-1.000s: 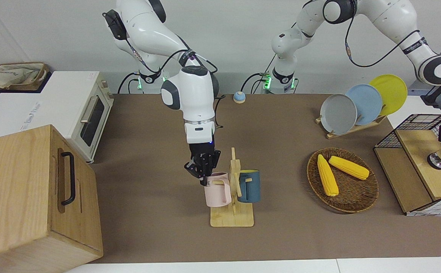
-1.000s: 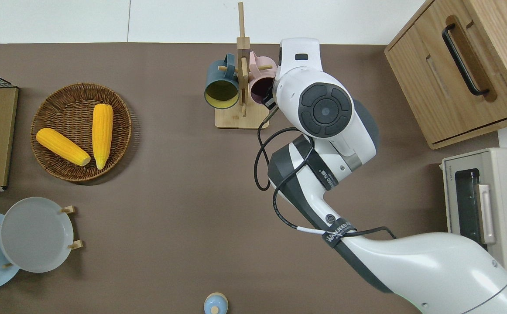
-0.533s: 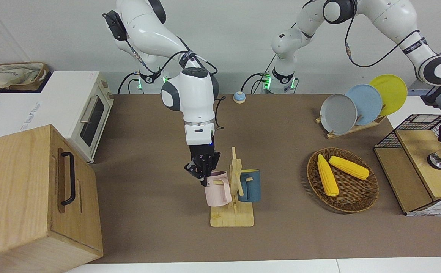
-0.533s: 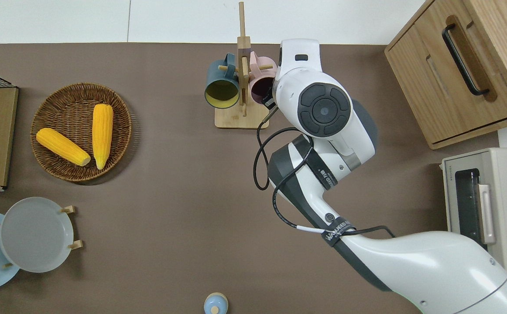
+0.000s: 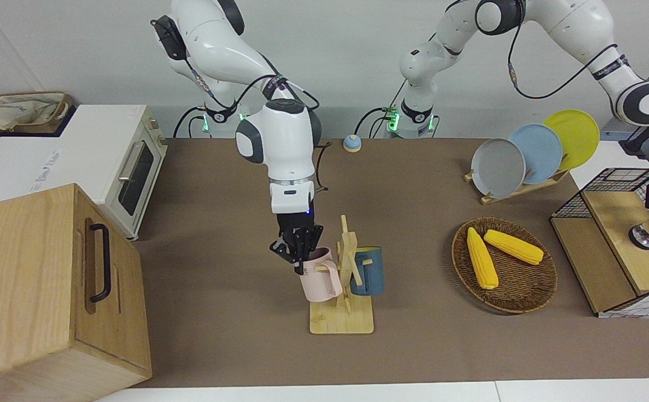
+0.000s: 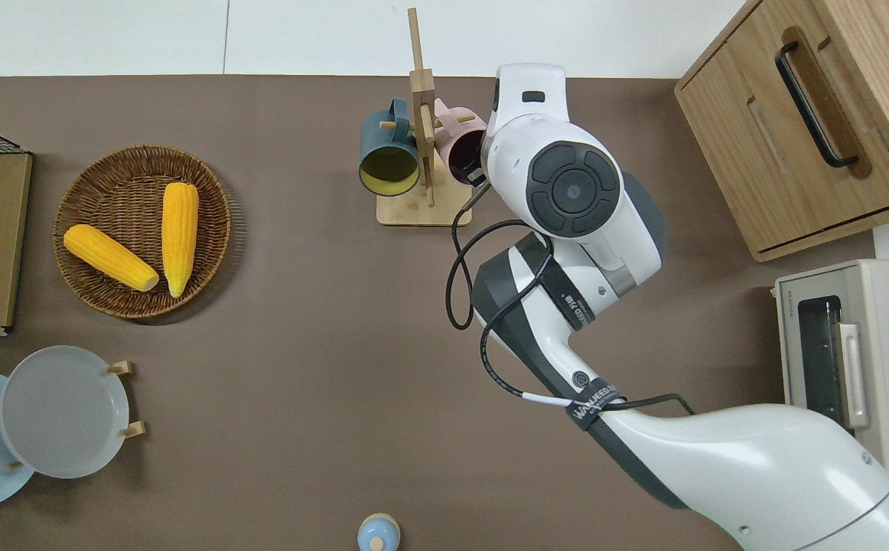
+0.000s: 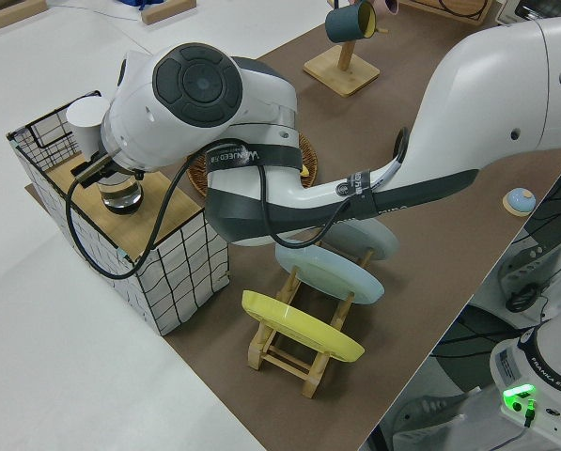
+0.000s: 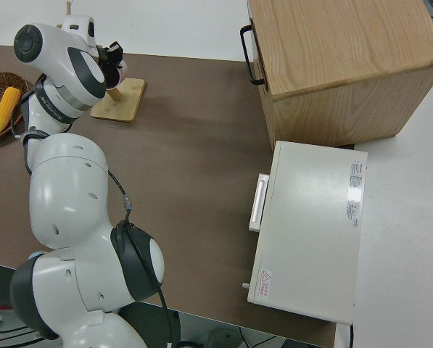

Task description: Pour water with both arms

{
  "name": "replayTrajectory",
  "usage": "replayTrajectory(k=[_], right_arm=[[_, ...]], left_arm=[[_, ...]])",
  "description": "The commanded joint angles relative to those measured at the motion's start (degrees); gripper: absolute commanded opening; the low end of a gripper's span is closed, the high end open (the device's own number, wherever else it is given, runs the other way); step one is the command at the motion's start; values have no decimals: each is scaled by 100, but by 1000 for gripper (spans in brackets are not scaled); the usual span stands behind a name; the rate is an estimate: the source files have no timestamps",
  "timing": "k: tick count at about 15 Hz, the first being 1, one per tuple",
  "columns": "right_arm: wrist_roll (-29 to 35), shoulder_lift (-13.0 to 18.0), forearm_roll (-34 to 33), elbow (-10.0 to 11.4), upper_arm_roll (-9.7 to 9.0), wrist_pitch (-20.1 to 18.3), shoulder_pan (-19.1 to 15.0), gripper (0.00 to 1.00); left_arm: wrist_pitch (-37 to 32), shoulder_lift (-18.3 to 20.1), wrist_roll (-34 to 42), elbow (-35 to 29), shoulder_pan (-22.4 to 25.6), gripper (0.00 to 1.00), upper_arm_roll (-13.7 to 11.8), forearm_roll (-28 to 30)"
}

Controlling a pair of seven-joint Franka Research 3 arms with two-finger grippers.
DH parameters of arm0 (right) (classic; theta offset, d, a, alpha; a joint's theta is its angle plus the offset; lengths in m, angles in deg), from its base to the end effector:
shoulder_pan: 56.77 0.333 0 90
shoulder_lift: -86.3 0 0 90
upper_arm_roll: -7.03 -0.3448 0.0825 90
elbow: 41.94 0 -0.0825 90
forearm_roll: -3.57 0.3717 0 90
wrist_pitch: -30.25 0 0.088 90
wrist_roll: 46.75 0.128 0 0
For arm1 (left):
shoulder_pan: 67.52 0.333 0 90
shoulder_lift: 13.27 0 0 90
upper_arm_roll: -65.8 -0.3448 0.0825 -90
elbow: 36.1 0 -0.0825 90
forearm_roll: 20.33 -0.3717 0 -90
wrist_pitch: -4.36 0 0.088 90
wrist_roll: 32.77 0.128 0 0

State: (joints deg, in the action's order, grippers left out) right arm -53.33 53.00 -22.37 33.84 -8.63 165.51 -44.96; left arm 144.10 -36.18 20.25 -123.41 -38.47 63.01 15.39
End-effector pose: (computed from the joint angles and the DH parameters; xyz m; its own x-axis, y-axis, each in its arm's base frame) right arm 0.7122 0.2961 0.4689 0.6160 0.6811 0.3956 0.5995 -0.7312 0.3254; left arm 0.6265 0.3713 0.5023 0.7633 0.0086 0.6460 -0.0118 -0.9996 0.0273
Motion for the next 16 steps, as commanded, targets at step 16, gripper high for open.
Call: replayTrajectory(k=[16], right_arm=[[200,17,141,-90,-7,-61,23,0]], left_arm=[[-280,217,-54,292,-30,0,-37,32]])
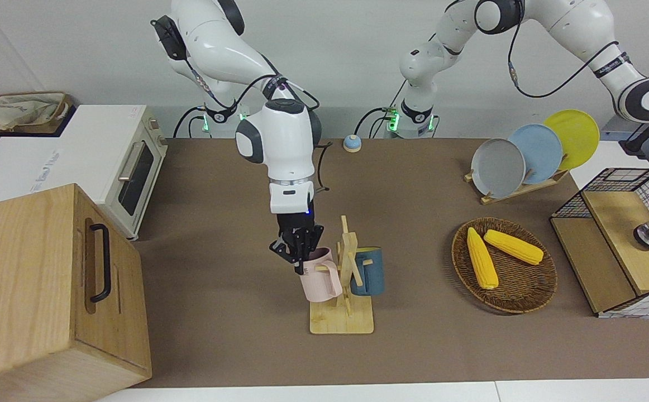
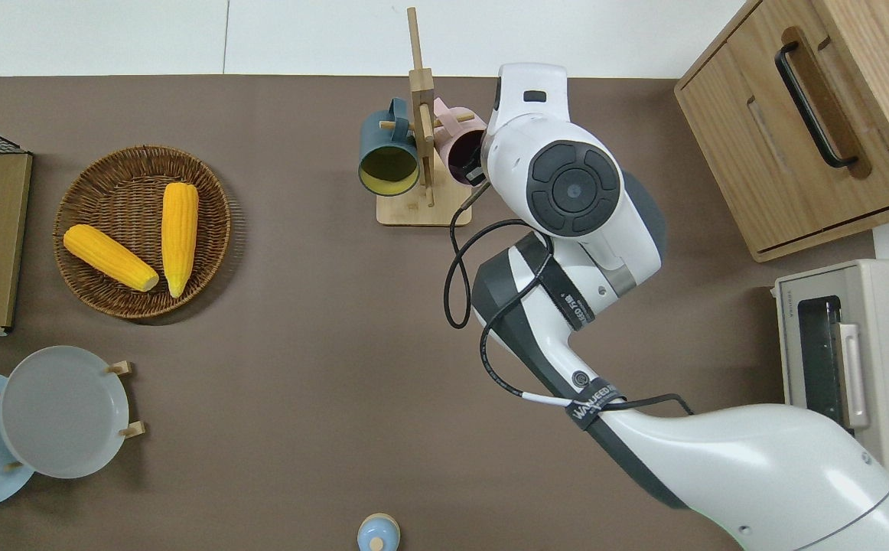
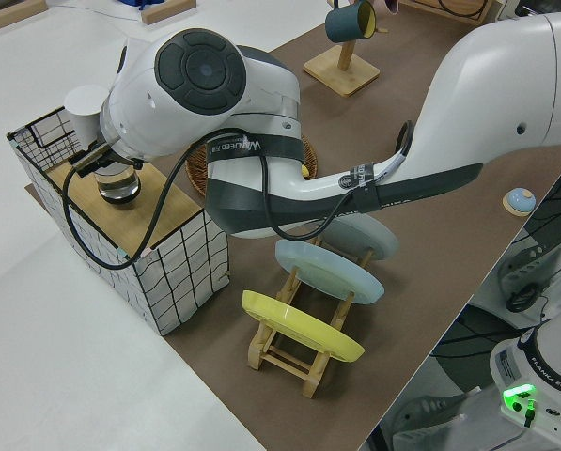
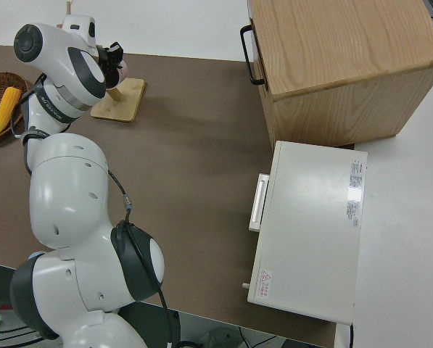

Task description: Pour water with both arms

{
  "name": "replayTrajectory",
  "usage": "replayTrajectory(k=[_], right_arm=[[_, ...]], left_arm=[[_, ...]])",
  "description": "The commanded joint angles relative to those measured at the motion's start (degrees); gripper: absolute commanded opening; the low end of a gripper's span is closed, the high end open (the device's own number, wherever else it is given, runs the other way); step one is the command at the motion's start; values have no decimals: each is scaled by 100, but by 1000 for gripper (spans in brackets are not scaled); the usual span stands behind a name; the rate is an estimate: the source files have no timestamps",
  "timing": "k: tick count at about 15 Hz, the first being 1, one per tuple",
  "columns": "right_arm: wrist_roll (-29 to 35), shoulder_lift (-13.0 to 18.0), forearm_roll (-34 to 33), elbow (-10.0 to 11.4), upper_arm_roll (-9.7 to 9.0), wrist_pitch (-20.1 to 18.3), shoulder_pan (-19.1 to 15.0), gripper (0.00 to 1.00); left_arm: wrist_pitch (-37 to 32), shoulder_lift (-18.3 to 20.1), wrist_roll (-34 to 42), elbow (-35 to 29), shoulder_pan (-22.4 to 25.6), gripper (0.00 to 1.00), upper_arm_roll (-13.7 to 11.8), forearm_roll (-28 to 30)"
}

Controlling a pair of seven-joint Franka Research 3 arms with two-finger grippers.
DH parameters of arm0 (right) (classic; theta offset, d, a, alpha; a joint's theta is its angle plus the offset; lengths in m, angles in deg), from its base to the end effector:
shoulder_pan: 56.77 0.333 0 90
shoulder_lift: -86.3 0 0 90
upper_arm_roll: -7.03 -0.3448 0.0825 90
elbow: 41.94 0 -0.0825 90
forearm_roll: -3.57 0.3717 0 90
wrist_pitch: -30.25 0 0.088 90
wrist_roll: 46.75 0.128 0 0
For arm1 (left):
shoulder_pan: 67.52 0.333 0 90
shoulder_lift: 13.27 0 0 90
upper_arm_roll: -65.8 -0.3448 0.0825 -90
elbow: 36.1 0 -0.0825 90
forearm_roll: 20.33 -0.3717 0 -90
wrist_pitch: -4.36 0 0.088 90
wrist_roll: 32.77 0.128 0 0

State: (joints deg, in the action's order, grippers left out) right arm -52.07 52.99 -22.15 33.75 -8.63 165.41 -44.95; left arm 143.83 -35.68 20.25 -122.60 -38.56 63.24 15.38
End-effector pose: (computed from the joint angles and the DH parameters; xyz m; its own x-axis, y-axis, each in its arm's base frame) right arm 0.7122 0.2962 0.4693 0.6310 0.6626 0.4035 0.5851 -0.7480 0.3134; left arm 0.6283 0.3677 0.5154 0.7519 -0.0025 0.6593 -0.0204 -0.9996 0.0194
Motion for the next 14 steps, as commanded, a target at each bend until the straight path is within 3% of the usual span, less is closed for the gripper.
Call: replayTrajectory(k=[1,3,14], right_arm=[[75,18,128,-81,-8,-60,23,0],[75,27,128,-81,-8,-69,23,0],[49,176,146,-72,-8,-157,-118,0]], left_arm=[[-455,202,-159,396,-22,0,-69,-46],[-579,202,-388,502,-22,0,-61,-397],[-606,272,-433,503,-30,0,-78,-433]])
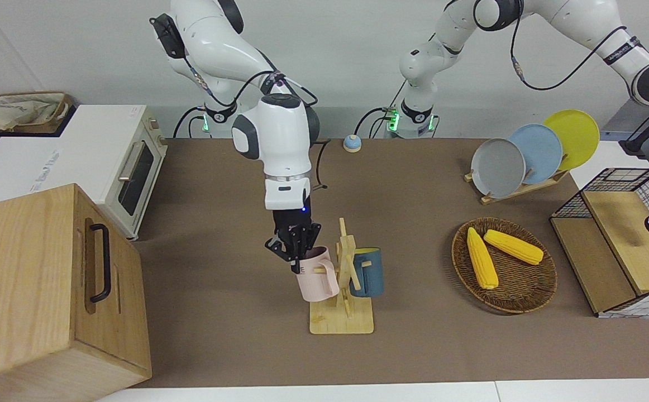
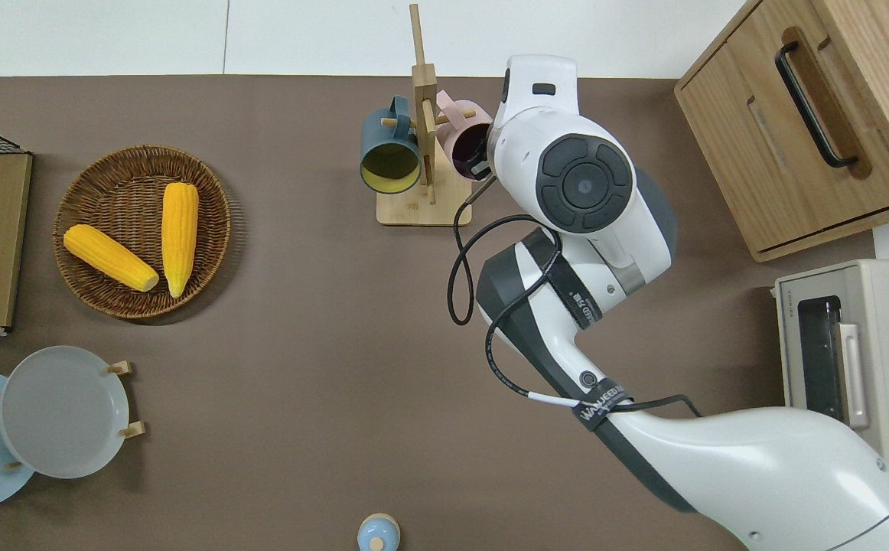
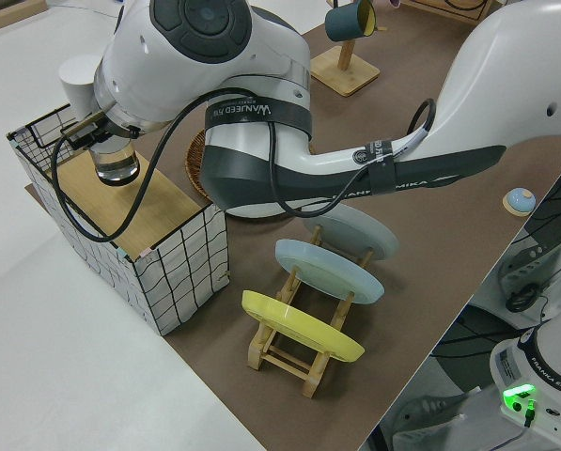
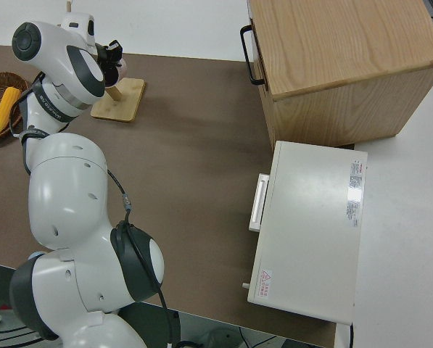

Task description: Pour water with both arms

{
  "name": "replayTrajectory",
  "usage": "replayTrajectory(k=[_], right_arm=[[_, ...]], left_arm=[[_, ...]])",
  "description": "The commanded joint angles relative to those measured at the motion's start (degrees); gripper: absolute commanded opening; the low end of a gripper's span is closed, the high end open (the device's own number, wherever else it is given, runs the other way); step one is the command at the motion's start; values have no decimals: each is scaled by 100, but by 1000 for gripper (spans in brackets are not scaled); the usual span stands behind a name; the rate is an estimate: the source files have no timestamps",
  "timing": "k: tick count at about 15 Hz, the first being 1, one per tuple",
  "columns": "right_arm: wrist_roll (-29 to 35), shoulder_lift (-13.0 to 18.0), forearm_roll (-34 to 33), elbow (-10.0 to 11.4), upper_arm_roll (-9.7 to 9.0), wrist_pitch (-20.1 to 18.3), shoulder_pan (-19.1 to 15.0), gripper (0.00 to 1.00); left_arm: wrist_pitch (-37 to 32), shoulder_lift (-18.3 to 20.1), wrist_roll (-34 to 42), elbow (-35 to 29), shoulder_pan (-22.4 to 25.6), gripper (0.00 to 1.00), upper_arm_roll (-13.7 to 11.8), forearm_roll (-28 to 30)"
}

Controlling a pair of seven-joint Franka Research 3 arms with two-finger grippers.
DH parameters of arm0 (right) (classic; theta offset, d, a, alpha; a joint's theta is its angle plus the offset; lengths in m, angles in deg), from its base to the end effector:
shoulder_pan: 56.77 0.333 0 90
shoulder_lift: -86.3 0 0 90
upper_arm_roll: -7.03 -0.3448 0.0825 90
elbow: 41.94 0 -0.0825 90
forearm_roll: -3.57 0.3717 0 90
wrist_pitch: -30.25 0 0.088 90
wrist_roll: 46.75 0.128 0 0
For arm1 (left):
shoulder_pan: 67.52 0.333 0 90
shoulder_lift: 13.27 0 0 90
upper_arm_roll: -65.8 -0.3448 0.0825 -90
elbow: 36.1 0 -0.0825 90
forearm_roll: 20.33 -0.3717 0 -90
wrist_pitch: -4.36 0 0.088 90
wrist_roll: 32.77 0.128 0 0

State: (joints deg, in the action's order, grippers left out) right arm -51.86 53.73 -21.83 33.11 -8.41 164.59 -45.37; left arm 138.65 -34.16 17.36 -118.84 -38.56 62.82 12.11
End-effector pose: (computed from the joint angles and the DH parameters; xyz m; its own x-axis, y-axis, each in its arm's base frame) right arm 0.7141 0.2874 0.4826 0.6410 0.6475 0.4120 0.5665 -0.7614 0.3151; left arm 0.6253 0.3629 0.5576 0.7580 -0.0246 0.6517 -0.0397 -0.9992 0.0085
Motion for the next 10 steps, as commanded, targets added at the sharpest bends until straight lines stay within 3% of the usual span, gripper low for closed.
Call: replayTrajectory(k=[1,10], right_arm=[[19,120,114,1,-30,-75,-85,0],[10,172,114,53,-56,-189,-182,0]], left_arm=[[-87,146,-144,126,-31,0,-27,-106],[-272,480,-478,109,-39,0,35,-405]])
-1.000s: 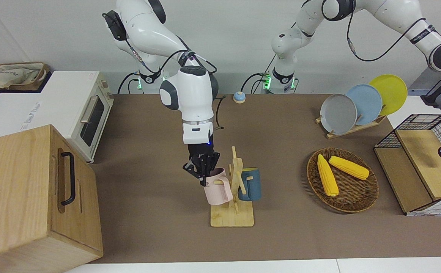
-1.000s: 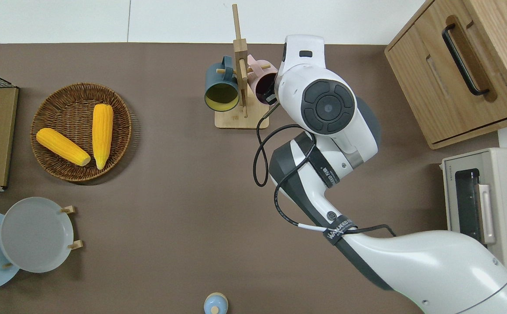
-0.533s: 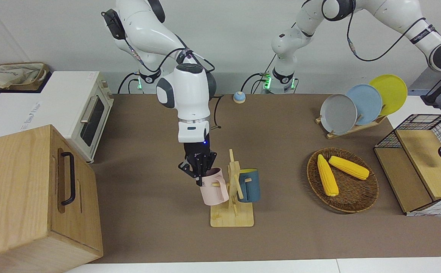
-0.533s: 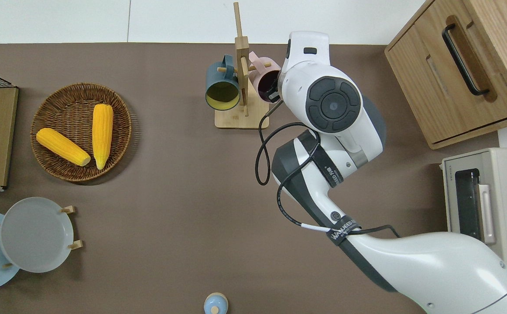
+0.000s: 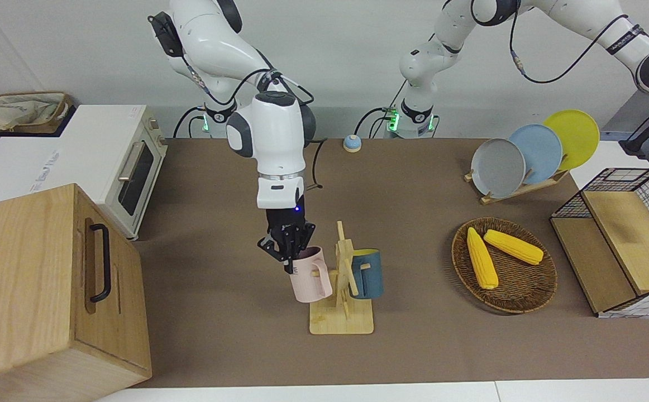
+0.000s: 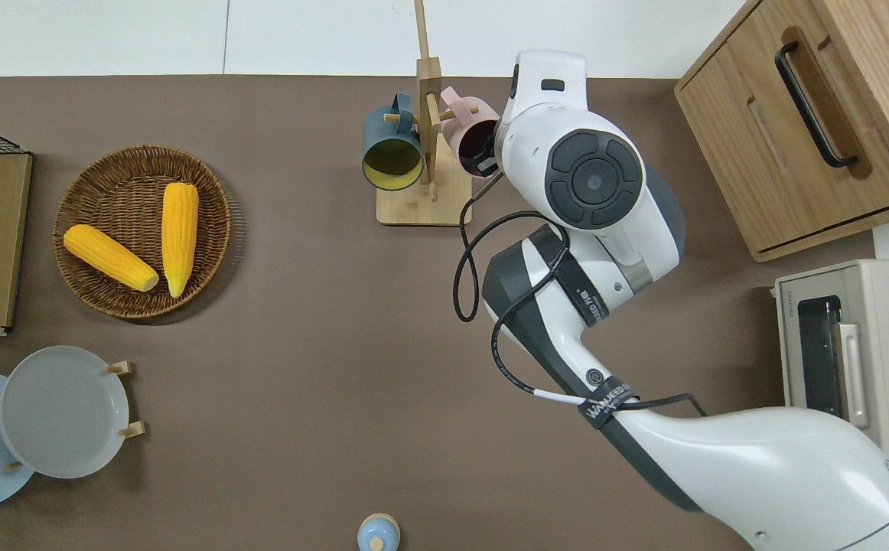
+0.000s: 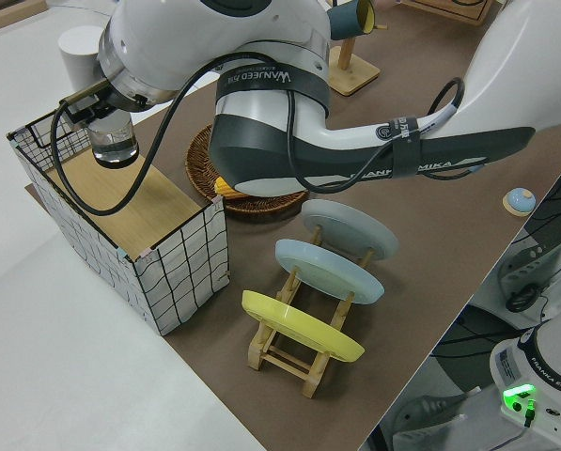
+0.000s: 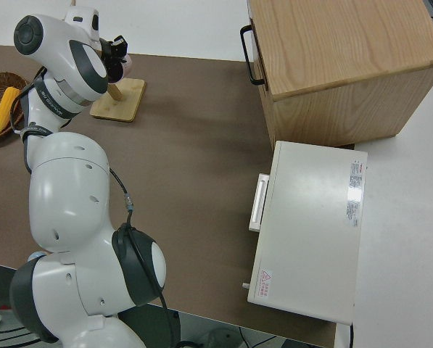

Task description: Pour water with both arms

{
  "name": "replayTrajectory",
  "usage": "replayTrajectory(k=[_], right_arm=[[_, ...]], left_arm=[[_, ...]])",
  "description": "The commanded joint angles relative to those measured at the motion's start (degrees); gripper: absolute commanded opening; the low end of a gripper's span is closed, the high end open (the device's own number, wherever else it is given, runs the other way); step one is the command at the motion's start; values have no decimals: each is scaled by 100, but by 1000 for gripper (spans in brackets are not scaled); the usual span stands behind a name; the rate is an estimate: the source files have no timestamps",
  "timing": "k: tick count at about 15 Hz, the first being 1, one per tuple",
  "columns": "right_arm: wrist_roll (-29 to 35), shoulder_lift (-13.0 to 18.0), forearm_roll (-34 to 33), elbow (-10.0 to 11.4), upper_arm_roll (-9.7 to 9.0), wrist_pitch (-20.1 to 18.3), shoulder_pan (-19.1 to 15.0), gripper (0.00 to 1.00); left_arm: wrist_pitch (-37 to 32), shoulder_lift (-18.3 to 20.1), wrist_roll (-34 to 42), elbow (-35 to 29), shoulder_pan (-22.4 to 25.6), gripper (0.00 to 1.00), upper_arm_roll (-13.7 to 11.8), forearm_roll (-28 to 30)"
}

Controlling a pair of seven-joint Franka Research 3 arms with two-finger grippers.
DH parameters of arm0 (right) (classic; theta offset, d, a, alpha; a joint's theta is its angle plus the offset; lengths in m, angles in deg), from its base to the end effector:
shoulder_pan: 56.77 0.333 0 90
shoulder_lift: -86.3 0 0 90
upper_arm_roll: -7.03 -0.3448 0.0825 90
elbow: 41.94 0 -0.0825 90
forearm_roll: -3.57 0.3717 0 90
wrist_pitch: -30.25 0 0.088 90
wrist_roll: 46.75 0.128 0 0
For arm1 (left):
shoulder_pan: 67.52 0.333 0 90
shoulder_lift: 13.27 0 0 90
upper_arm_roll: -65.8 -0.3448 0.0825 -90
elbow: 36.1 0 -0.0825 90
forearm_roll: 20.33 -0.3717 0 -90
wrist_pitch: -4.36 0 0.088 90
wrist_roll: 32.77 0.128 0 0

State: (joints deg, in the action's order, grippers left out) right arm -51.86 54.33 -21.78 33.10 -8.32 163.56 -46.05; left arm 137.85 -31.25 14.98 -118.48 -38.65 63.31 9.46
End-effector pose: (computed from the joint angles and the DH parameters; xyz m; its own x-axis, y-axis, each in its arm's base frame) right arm 0.7155 0.2765 0.4881 0.6548 0.6384 0.4046 0.5538 -0.7695 0.3180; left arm 0.6170 0.3513 0.5949 0.7470 -0.0398 0.6637 -0.0345 -0.9992 -0.0211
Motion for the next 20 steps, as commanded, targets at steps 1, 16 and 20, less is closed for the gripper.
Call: replayTrajectory(k=[1,16,20], right_arm=[[10,112,117,63,-73,-95,-122,0],[-552,744,109,765,-100,-412,-649,0],[-1070,973,126,977,-73,-481,-931,0]], left_arm=[[-236,224,-240,73,-31,0,-6,-140],[-887,1015,-1522,-321,-505,0,3,-1124],[-887,1480,-1856,-875,-733,0,3,-1300]])
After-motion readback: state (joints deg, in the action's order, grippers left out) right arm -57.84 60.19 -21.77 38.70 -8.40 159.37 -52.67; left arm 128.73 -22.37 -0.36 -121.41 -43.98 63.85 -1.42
